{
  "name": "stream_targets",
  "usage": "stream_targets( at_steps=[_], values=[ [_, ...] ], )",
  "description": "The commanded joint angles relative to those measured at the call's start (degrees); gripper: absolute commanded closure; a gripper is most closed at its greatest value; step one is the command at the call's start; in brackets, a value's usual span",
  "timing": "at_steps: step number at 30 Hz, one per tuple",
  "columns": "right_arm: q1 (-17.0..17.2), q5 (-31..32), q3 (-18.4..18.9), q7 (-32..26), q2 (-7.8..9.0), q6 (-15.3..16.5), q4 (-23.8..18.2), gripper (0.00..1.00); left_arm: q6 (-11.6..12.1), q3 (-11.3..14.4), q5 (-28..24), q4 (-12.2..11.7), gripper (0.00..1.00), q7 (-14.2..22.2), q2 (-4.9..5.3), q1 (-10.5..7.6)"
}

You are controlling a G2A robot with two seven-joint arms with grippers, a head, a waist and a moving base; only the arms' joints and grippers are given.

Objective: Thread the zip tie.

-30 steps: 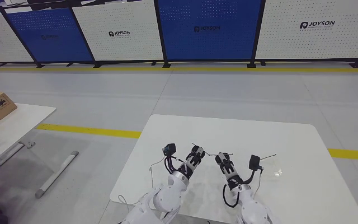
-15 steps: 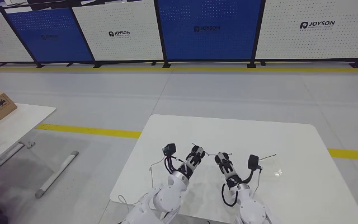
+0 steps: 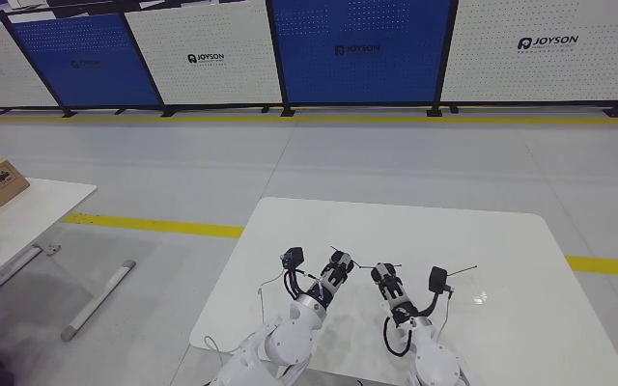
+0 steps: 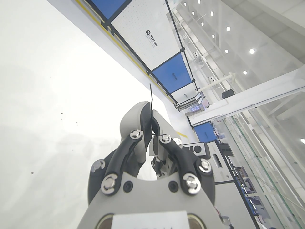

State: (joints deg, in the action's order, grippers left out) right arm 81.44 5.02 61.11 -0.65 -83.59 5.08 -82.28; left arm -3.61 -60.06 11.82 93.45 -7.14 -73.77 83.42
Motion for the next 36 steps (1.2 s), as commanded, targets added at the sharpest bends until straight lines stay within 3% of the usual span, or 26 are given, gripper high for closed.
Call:
stream_targets(
  at_steps=[1, 25, 36],
  values=[
    [0.0, -0.2, 0.1, -0.1, -0.01, 0.3, 0.1, 1.0, 0.0, 0.0, 0.0, 0.0, 1.0, 0.0, 0.0, 0.0],
    [0.5, -0.2, 0.7, 0.0, -0.09, 1.6, -0.1, 1.0, 0.0, 0.0, 0.0, 0.0, 1.0, 0.0, 0.0, 0.0],
    [0.4, 0.3, 0.2, -0.2, -0.23, 0.7, 0.0, 1.0, 0.0, 0.0, 0.0, 0.0, 1.0, 0.0, 0.0, 0.0]
  ],
)
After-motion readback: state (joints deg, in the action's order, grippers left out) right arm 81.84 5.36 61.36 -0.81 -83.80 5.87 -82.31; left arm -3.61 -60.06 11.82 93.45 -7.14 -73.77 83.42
